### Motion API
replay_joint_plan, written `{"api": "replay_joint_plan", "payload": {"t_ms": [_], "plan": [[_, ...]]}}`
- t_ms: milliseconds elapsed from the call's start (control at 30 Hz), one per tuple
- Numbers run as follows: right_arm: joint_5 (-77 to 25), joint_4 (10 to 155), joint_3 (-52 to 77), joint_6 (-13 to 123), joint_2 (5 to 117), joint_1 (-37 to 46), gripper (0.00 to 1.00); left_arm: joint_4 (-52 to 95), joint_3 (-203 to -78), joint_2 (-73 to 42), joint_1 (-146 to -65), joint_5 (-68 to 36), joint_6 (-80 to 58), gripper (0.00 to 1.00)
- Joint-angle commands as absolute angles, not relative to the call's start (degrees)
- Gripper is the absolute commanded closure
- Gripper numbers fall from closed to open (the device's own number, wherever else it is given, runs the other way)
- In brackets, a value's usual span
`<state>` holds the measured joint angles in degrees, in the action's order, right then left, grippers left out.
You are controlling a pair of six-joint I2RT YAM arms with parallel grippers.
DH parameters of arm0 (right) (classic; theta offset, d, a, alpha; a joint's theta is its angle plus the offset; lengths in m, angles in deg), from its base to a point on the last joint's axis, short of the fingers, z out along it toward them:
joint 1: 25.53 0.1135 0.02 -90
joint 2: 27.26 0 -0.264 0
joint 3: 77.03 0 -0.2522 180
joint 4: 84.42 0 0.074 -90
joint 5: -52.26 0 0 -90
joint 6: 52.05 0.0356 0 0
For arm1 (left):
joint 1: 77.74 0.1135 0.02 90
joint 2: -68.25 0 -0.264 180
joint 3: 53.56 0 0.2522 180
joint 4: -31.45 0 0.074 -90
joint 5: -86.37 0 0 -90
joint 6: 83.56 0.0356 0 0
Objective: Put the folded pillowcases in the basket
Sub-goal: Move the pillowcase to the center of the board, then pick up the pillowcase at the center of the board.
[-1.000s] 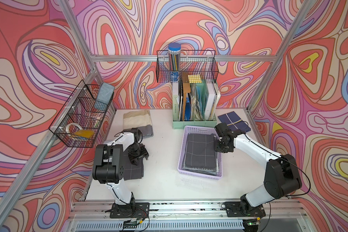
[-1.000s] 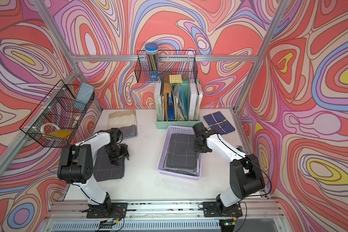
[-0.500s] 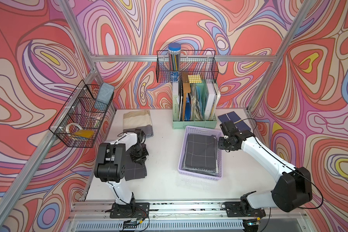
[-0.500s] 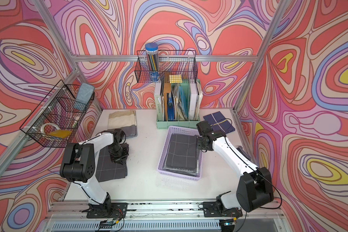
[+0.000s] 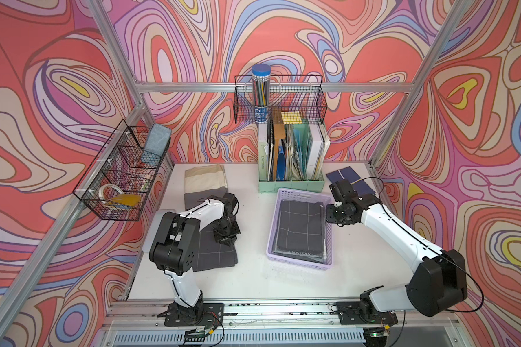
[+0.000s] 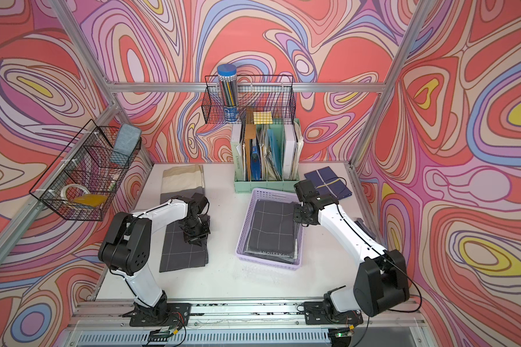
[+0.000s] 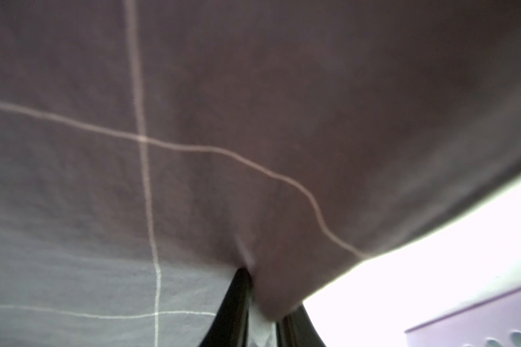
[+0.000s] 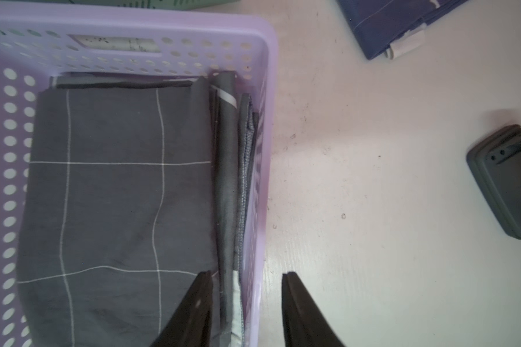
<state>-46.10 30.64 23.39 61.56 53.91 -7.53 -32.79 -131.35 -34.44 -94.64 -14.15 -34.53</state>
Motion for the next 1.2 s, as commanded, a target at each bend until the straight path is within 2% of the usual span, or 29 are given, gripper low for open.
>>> {"api": "replay_joint_plan", "payload": {"t_ms": [0, 133, 300, 400, 500, 533, 600, 667, 733, 933, 1167], "plan": [[-36.9, 36.15, 12.3, 63.93, 61.23, -0.84, 0.6, -29.85, -145.66, -43.57, -105.8, -16.5, -43.69, 0.79], [-36.43, 36.95, 7.39, 64.56, 65.94, 3.3, 0.6, -26.32, -149.9, -46.01, -107.66, -20.4, -46.73, 0.78], [-33.56, 38.67, 2.17, 65.5, 71.95, 5.67, 0.6, -31.66, -158.03, -49.36, -110.49, -17.6, -45.24, 0.77], [-33.88, 38.13, -1.25, 64.89, 73.9, 6.45, 0.6, -32.44, -156.33, -48.59, -110.44, -15.76, -44.42, 0.76], [-33.31, 38.49, -3.27, 64.41, 76.82, 6.6, 0.6, -32.27, -153.1, -45.19, -110.43, -13.5, -43.91, 0.63], [-32.98, 38.3, -4.46, 64.09, 77.77, 6.63, 0.6, -31.62, -151.97, -43.15, -110.48, -12.71, -43.75, 0.63], [-32.16, 38.34, -6.92, 63.25, 80.51, 6.96, 0.6, -30.63, -149.42, -37.53, -110.48, -10.67, -43.51, 0.54], [-30.76, 38.22, -10.38, 62.44, 84.18, 7.32, 0.59, -32.39, -148.27, -32.24, -110.36, -7.02, -43.15, 0.51], [-29.07, 38.54, -12.73, 62.25, 87.0, 7.34, 0.58, -34.32, -146.13, -26.78, -109.35, -3.91, -43.38, 0.44], [-23.85, 40.5, -19.59, 58.37, 94.55, 7.74, 0.51, -35.19, -131.65, -13.01, -102.27, -6.62, -45.46, 0.35], [-17.08, 36.96, -31.0, 51.36, 107.25, 10.49, 0.41, -30.48, -118.63, -11.23, -101.56, -10.41, -49.49, 0.3]]}}
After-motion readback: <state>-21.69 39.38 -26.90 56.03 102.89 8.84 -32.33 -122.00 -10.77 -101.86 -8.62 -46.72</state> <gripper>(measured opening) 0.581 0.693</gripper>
